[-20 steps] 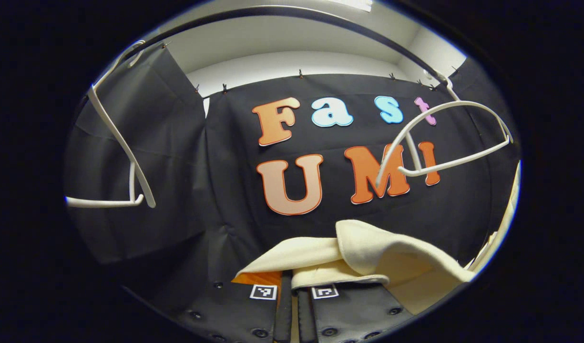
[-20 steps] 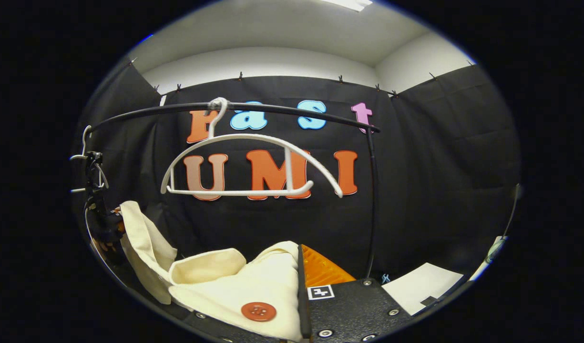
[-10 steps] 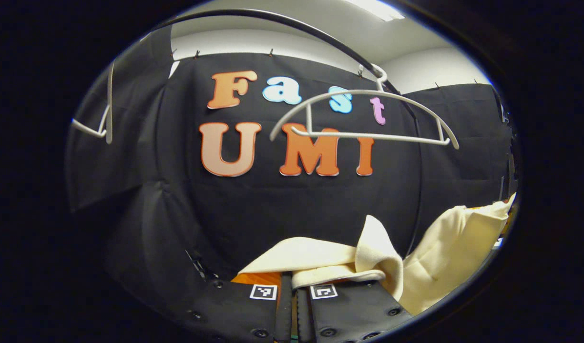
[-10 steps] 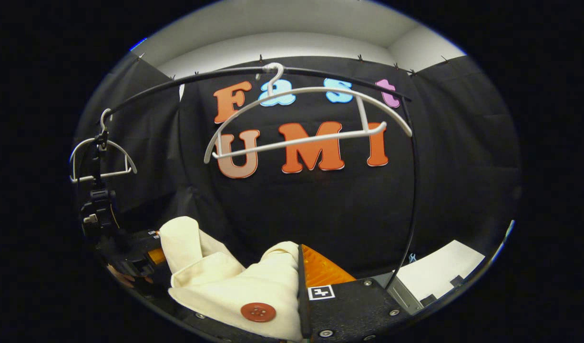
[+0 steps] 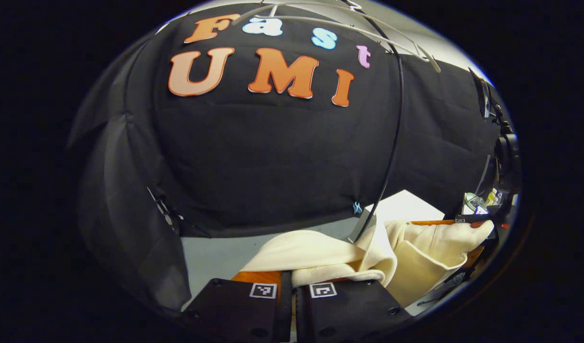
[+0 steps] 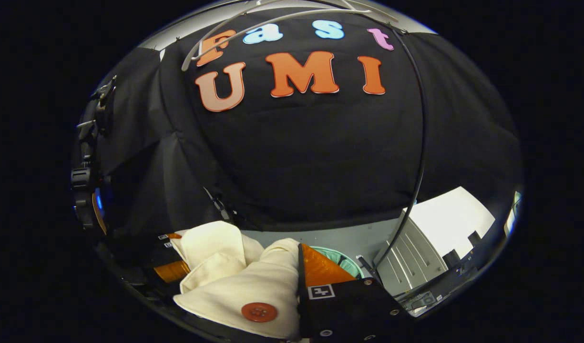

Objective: Grasp the clothes on the hanger with both hands and then place them into the laundry hamper below.

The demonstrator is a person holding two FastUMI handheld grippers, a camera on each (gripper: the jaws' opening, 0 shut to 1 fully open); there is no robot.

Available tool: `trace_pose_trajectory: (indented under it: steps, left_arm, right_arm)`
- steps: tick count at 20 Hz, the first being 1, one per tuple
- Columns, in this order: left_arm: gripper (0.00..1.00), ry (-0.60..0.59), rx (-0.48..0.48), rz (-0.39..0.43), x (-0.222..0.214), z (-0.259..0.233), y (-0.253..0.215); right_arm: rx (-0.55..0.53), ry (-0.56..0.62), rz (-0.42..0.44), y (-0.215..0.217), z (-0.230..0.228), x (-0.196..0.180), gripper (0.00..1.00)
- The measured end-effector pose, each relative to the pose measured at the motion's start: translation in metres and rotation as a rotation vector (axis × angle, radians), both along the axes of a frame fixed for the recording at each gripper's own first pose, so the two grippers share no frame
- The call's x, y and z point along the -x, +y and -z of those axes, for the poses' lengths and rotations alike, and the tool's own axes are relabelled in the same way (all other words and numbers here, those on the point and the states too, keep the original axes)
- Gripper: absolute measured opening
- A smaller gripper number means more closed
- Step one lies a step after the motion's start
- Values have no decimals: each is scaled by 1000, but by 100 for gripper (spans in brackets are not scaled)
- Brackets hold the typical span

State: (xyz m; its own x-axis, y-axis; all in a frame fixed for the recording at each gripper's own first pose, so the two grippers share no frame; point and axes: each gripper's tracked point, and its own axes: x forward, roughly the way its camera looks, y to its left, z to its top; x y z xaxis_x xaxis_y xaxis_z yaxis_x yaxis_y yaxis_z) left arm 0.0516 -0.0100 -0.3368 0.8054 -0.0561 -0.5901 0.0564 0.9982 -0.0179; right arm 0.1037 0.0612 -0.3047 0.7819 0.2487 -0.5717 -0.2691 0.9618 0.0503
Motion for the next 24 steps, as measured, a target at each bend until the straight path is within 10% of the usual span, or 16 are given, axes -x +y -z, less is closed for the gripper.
trace_pose_trajectory:
  steps: [8,13,16,18,24]
  left_arm:
    - [20,231,27,-68,20,99,19]
    - [48,304,43,-85,36,119,25]
    - [60,323,40,-89,46,124,29]
    - [86,316,33,-90,49,121,31]
    - [98,259,-6,-95,51,105,38]
  right_arm:
    - [66,231,56,-19,122,22,18]
    - [72,230,59,-18,130,16,12]
    - [75,235,72,-23,133,19,53]
    - [68,256,90,-26,137,24,88]
    - [75,266,113,-29,138,34,94]
